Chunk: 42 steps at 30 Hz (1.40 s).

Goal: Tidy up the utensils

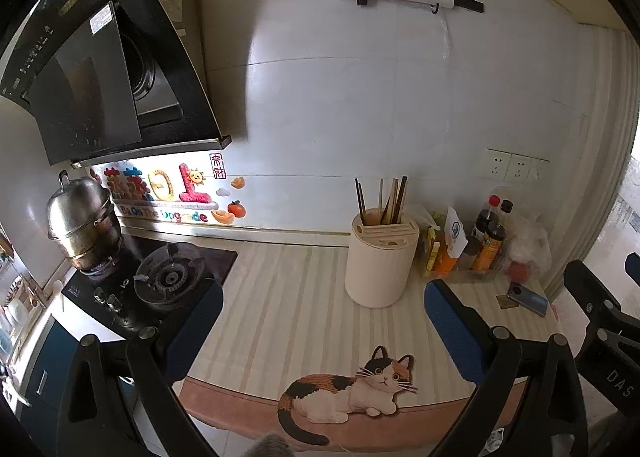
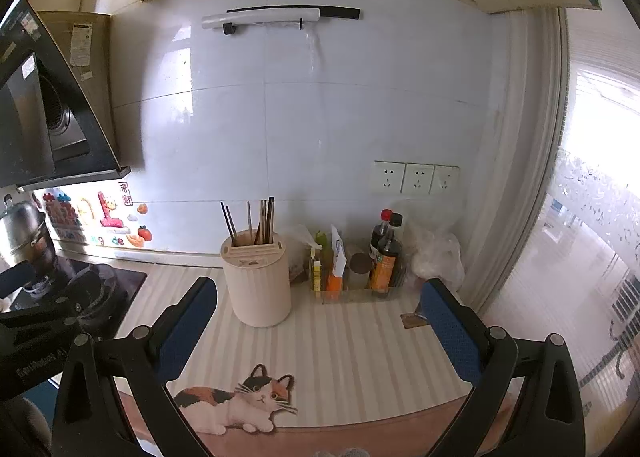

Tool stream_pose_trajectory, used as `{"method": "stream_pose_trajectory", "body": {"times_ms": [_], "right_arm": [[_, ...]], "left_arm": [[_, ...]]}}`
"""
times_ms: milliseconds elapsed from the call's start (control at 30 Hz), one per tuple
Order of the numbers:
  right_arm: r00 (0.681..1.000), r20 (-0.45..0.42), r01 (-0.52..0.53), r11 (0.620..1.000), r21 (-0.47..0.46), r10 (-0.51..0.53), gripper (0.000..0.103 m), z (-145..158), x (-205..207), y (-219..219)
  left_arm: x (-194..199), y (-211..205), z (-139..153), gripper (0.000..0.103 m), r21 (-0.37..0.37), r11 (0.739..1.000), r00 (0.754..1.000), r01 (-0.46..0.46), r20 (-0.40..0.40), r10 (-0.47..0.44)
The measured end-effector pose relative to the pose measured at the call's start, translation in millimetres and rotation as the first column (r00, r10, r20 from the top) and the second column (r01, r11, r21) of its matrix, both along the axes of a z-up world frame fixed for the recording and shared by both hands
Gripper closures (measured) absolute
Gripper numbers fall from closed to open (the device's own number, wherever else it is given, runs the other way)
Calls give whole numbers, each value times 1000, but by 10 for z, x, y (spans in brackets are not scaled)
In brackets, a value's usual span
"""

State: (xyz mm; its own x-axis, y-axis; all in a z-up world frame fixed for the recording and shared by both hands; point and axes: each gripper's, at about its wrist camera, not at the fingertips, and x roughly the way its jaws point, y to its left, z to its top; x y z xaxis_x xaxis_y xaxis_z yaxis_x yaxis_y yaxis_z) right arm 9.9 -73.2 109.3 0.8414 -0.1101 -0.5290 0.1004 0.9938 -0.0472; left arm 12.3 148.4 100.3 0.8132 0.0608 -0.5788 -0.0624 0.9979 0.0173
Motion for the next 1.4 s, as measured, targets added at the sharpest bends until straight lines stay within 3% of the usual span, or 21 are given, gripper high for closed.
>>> {"method": "stream_pose_trajectory", "body": {"times_ms": [1400], "right_arm": [[1000, -21, 0, 1000, -5, 0, 0, -123, -99, 10]], "left_arm": [[-37, -7, -33, 0, 14, 1000, 1000, -18, -5, 19]]}}
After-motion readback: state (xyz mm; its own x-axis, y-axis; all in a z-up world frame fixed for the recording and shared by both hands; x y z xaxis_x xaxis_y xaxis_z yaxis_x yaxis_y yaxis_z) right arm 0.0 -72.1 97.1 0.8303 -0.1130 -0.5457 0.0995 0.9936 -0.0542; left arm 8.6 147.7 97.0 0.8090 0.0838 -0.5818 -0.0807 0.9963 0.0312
